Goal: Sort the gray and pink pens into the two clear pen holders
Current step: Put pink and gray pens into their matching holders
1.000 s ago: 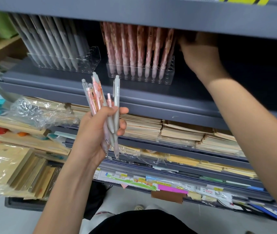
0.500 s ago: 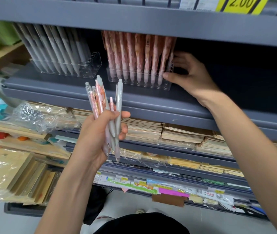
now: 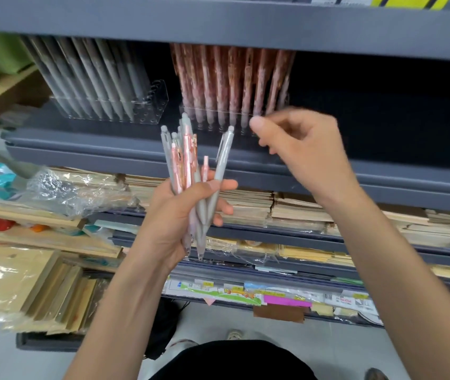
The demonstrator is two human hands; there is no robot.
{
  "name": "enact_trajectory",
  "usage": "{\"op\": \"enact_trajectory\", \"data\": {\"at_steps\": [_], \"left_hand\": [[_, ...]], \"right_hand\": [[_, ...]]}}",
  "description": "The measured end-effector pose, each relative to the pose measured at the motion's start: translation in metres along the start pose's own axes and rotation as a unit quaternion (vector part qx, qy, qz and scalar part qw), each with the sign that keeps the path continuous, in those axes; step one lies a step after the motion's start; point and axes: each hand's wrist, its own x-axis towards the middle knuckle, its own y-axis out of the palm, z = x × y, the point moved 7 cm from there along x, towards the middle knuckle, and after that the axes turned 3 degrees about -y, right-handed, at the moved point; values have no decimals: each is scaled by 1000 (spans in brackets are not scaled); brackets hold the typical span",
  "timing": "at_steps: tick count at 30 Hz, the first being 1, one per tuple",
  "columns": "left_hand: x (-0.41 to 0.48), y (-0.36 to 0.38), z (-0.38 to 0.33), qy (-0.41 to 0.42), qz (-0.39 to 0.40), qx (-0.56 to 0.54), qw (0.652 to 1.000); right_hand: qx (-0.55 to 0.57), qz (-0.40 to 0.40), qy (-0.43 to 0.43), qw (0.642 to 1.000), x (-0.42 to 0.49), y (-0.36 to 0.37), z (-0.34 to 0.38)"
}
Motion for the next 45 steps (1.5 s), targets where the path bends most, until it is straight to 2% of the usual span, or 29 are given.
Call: {"op": "enact_trajectory", "data": {"at_steps": [2,6,9,12,14,17,21,23,28,32,36,42,45], "left_hand": [[3,4,-1,-5,23,13,1000],[5,6,1,-5,43,9,999],[4,-9,1,-25,18,-48,998],[1,-33,-4,-35,-9,-68,997],[1,-48,-12,-20,-12,-68,997],[0,-71,-22,-5,-21,-70,997],[-1,-103,-34,-7,-46,-60,997],[-1,-119,-38,-6,-65,-67,996],[-4,-151,-44,0,-94,-96,991],[-7,-165,-47,-7,-91,-97,991],[-4,-173,-50,-11,-90,-100,991],[-2,-178,-48,-9,-91,-105,990],[-2,-181,-44,-14,-96,-105,990]], "right_hand": [[-20,46,12,999,-8,17,7],[22,57,70,996,-11,29,4],[111,62,112,986,-10,40,4],[193,29,119,973,-5,54,11],[210,13,116,971,-1,67,18],[207,28,115,971,1,97,30],[156,55,95,982,3,131,46],[148,41,79,985,7,137,54],[96,-106,0,990,27,127,74],[-7,-169,-16,985,44,130,76],[-68,-164,-24,984,62,147,75],[-214,-95,-39,971,89,170,76],[-221,-105,-20,969,103,175,76]]}}
